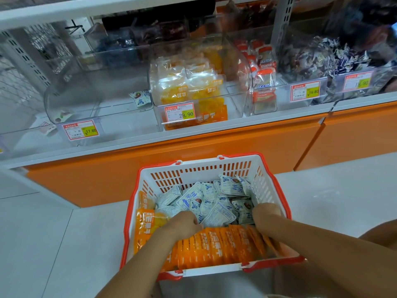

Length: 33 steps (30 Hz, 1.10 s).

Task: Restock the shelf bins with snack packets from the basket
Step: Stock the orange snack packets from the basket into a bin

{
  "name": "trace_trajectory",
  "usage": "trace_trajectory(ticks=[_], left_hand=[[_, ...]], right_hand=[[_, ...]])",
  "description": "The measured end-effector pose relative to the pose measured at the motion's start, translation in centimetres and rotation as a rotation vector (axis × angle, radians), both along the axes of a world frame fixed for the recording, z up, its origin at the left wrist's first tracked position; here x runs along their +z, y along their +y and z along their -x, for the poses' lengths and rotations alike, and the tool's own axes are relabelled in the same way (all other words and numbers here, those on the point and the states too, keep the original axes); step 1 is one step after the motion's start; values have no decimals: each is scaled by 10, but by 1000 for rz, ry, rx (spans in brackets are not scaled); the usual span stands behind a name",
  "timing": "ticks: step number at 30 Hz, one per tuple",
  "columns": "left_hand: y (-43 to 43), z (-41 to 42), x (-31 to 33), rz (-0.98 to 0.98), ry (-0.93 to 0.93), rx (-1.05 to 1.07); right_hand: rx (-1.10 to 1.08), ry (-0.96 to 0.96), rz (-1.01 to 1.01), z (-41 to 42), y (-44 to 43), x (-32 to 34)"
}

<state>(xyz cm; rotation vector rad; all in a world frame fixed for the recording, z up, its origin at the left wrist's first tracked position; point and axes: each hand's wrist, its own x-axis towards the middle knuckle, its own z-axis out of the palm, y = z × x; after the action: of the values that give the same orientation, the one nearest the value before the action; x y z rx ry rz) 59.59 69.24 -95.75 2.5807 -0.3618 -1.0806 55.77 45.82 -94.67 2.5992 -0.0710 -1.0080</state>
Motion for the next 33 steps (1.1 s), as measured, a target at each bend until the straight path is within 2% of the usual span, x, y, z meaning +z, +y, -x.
trace_trajectory(ticks=[5,7,9,11,13,15,17,20,21,24,26,30,33], left_hand=[[-18,-5,19,125,-96,71],[-34,-10,39,319,-64,279],[-50,-15,62,601,230,634],[-58,-20,85,852,503,804],[-58,-26,106,1051,589,845],[-54,-32,126,1219,568,810],[-50,-35,143,1299,511,719],[-48,-40,157,1280,343,719],[-45,-44,159,1236,278,716],[-40,-52,173,889,-20,478],[-40,-55,188,715,-223,308],[-52,-71,218,730,-497,170],[-63,-91,232,731,-608,93]], right_hand=[[-94,27,-290,-34,-3,40],[-90,-89,-466,-52,3,76],[-124,-264,-737,-64,11,112],[-185,-392,-1066,-67,16,137],[-226,-377,-1330,-67,19,152],[-186,-367,-1405,-69,20,157],[-137,-342,-1446,-70,22,165],[-133,-214,-1594,-73,17,185],[-133,-252,-1606,-75,13,194],[-167,-642,-1537,-89,-5,217],[-126,-746,-1447,-99,-14,231],[84,-571,-1185,-114,-20,261],[85,-577,-1067,-127,-24,285]])
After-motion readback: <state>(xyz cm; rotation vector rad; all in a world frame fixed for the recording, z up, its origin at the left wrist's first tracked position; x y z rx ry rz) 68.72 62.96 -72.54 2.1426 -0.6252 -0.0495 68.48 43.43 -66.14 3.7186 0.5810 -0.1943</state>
